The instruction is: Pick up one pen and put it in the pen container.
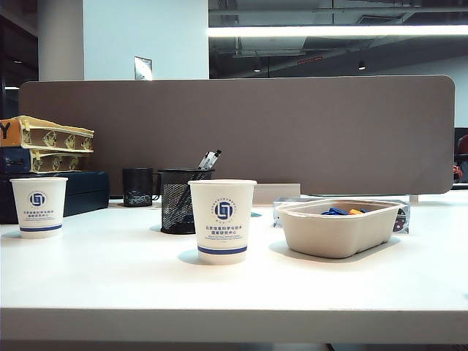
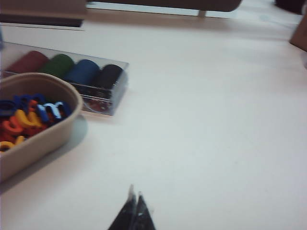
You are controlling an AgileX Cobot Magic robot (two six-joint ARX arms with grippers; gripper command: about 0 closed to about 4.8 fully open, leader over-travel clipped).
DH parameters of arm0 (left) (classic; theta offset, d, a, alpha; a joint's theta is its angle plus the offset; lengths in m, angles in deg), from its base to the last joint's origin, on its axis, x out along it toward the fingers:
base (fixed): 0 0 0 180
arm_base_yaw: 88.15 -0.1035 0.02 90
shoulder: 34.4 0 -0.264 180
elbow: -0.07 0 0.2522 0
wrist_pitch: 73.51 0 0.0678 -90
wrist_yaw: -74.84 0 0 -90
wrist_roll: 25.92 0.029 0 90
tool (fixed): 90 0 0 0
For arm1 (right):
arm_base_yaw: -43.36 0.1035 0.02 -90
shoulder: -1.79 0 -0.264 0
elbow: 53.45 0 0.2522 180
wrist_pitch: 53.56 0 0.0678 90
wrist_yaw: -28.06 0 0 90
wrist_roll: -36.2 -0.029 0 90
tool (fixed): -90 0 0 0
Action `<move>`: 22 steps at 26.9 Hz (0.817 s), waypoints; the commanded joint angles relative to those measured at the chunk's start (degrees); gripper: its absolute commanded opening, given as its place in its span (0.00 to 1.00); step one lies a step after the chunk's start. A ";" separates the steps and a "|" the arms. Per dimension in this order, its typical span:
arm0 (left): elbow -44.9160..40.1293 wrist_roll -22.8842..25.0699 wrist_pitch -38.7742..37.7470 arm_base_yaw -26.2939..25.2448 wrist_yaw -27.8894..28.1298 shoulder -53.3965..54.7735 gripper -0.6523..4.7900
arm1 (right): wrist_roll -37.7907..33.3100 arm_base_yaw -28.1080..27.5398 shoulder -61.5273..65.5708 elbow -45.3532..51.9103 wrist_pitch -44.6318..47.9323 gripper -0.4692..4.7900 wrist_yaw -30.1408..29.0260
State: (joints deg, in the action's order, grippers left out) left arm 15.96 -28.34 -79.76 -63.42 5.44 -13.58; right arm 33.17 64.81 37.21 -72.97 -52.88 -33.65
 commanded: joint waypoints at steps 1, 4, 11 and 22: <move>-0.63 -0.22 2.89 -0.04 0.17 -0.07 0.11 | -0.20 -0.04 -0.02 1.62 5.25 0.09 1.84; -0.87 -0.17 2.97 -0.07 0.17 -0.07 0.11 | -0.11 -0.04 -0.02 3.17 8.33 0.09 1.84; -0.94 -0.20 2.97 -0.04 0.20 -0.07 0.11 | -0.15 -0.04 -0.02 4.50 9.22 0.09 1.81; -1.70 -0.85 2.95 -0.04 2.19 -0.07 0.11 | 0.09 -0.04 -0.02 5.20 8.00 0.09 1.84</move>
State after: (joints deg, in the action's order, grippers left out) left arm 14.08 -28.77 -77.59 -63.42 6.75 -13.60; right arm 33.19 64.81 37.23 -67.60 -44.84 -32.07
